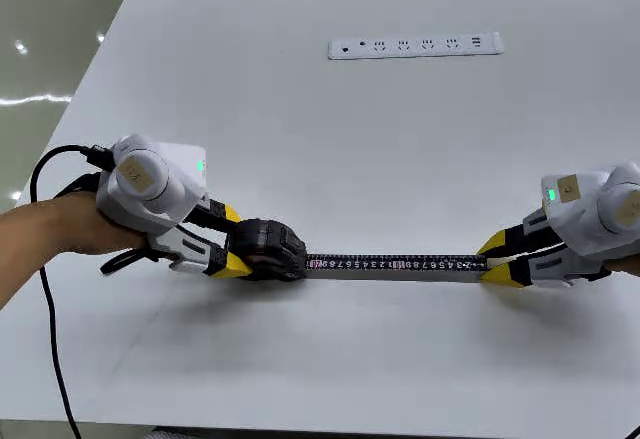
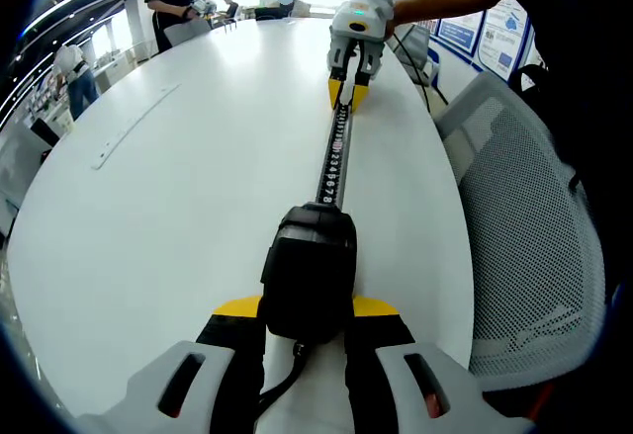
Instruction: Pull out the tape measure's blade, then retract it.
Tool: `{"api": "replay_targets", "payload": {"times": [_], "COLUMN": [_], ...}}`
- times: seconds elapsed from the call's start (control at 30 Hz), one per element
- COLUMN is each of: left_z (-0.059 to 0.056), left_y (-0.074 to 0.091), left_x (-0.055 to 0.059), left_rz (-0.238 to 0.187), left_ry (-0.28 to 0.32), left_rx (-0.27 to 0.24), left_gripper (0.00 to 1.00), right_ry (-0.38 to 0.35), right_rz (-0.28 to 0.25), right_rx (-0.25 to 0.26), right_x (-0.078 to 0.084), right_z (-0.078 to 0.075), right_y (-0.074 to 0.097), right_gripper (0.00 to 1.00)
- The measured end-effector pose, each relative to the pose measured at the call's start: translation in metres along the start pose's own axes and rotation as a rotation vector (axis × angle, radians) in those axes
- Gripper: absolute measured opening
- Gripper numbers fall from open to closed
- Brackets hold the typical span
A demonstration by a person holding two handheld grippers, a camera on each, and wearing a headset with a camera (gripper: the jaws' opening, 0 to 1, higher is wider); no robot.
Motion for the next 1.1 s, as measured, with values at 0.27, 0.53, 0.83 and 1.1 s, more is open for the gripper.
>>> {"api": "replay_targets", "payload": {"times": [0.27, 0.53, 0.83, 1.1], "left_z": [-0.0004, -0.0001, -0.0010, -0.0010], "left_y": [0.0001, -0.0002, -0.0015, -0.0019], "left_x": [-0.0008, -0.0011, -0.0012, -0.0012], "left_rz": [0.005, 0.008, 0.009, 0.016], "left_ry": [-0.003, -0.005, -0.020, -0.025], "left_rx": [0.001, 0.001, 0.001, 0.002], "left_gripper": [0.25, 0.25, 0.26, 0.26], "right_ry": [-0.007, -0.008, 0.010, 0.012], "right_rz": [0.010, 0.012, 0.031, 0.045], "right_rx": [0.003, 0.002, -0.012, -0.015], "right_x": [0.0061, 0.0067, 0.0047, 0.0043], "right_z": [0.0014, 0.0011, 0.0000, -0.0012], "right_y": [0.0050, 0.0041, 0.0027, 0.0028], "right_gripper": [0.09, 0.09, 0.11, 0.11]}}
Point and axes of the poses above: the centre of the closed fingertips' face, and the gripper's own axes: y roughly backward along the fingers, z roughly to its left, x roughly out of its underside, the point moved 8 cm from there along y, roughly backward along the fingers, and after that the axes turned 11 degrees about y, right-handed, at the moved point
